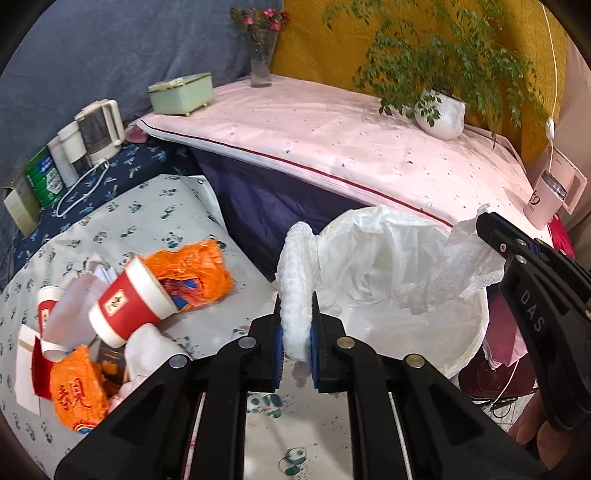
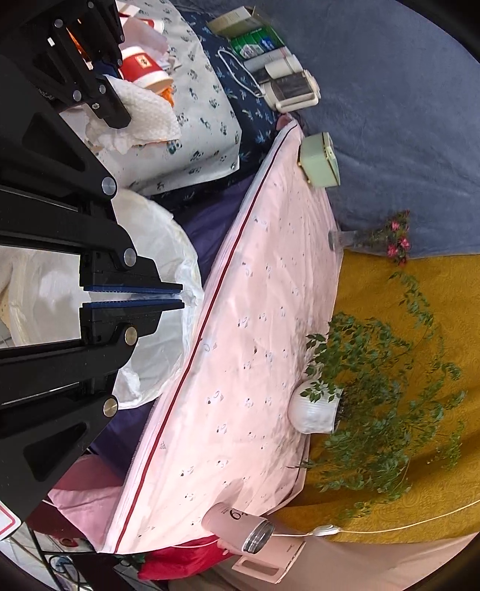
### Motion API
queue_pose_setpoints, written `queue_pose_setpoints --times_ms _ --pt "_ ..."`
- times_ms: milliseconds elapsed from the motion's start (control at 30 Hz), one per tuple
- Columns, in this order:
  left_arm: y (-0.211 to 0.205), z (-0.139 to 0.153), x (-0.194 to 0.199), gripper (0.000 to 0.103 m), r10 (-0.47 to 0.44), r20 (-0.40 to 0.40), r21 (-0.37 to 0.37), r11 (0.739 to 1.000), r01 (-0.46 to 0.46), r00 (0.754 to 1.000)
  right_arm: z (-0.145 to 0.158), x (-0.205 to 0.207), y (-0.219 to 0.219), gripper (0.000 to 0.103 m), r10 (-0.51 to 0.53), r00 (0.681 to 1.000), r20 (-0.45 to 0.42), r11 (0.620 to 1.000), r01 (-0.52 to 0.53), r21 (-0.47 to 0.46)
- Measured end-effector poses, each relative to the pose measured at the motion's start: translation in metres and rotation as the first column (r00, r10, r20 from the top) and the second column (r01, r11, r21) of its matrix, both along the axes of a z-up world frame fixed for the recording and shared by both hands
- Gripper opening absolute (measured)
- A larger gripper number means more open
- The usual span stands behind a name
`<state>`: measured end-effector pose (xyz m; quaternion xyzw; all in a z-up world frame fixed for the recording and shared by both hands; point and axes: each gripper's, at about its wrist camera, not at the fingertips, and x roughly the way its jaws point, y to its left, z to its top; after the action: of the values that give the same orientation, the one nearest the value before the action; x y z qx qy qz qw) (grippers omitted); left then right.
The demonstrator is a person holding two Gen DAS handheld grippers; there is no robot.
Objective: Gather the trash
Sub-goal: 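Carry both tissues over the white trash bin and open both grippers, then grasp the orange plastic bag with the left gripper while the right grasps the red-trimmed white cloth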
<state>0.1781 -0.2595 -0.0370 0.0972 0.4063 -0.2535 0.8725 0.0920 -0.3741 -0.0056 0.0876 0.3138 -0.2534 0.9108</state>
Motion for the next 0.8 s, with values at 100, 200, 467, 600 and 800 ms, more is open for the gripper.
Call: queue_pose_setpoints --times_ms 100,200,467,600,800 --pt "-0.009 -0.009 0.004 0.013 -0.015 -0.020 -0.003 1.000 0.015 1.000 -0.006 0.003 -0.008 0.005 -0.010 1.000 -0.002 1.000 0.010 0.005" --pt "-0.015 -0.014 0.009 0.026 -0.024 -0.019 -0.007 1.000 0.024 1.000 -0.009 0.004 -0.012 0.033 -0.017 1.000 0.002 1.000 0.017 0.003" --pt "-0.018 -0.012 0.012 0.051 -0.037 0.013 -0.026 0.999 0.037 0.999 -0.001 0.000 -0.007 0.050 -0.030 0.999 0.022 0.998 0.031 -0.052" --pt "-0.010 -0.009 0.013 0.051 -0.028 0.014 -0.036 0.999 0.029 1.000 0.006 -0.005 -0.001 0.055 -0.029 0.999 0.036 0.998 0.031 -0.056" --pt "0.028 -0.001 0.010 0.059 0.047 0.037 -0.045 0.998 -0.045 0.998 0.012 -0.008 0.028 0.059 0.021 0.999 0.036 0.998 -0.019 -0.052"
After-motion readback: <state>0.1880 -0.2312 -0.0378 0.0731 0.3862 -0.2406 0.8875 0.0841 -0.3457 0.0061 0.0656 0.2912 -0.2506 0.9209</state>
